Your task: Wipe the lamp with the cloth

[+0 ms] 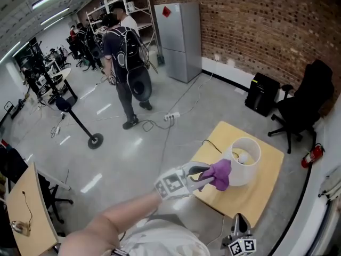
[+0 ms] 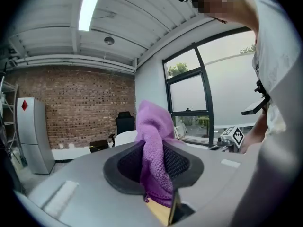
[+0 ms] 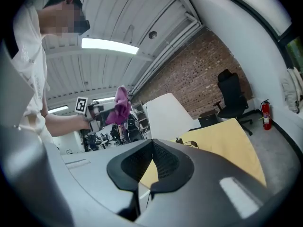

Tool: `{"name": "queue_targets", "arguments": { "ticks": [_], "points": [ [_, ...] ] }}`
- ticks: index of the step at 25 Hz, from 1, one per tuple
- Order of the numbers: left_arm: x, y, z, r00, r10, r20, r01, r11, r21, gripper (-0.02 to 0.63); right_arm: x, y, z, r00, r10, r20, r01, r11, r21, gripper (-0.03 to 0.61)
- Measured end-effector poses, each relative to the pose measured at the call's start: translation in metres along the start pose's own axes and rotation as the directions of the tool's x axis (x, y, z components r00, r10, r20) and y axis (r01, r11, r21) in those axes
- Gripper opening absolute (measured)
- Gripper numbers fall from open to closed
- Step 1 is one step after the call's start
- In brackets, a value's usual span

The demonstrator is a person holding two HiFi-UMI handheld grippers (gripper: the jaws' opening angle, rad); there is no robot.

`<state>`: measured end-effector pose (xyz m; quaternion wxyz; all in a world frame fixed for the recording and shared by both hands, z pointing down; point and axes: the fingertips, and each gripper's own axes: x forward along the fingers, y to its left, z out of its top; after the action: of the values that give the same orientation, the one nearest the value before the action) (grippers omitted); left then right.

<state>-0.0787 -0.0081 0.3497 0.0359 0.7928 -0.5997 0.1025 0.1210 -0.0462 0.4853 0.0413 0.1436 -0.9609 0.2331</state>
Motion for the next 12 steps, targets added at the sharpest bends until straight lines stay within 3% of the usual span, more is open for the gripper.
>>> {"name": "queue_targets", "arguments": {
  "ticks": [3,6,8,12],
  "points": [
    [-0.048,-0.009,-0.031,0.999,-0.031,0.042,0.033,0.998,-0.052,0.1,0.001,0.031,-0.027,1.0,-0.023,0.011,0.023,0.999,-0.041,0.014],
    [-0.081,0.029,-0.053,1.0,-0.007,0.009,0.007,0.999,-0.047,0.1,0.045,0.068,-0.01,0.999,0.003,0.037,0.0,0.997,-0.08,0.014],
    [-0.082,0.044,-0.068,1.0,0.004,-0.009,-0.005,0.998,-0.068,0.1,0.062,0.074,0.003,0.999,0.005,0.045,-0.001,0.996,-0.093,0.014],
    [-0.071,0.039,-0.087,0.999,-0.045,-0.005,0.044,0.992,-0.122,0.1,0.07,0.08,0.015,0.998,-0.035,0.05,0.04,0.992,-0.116,0.014]
  ]
}}
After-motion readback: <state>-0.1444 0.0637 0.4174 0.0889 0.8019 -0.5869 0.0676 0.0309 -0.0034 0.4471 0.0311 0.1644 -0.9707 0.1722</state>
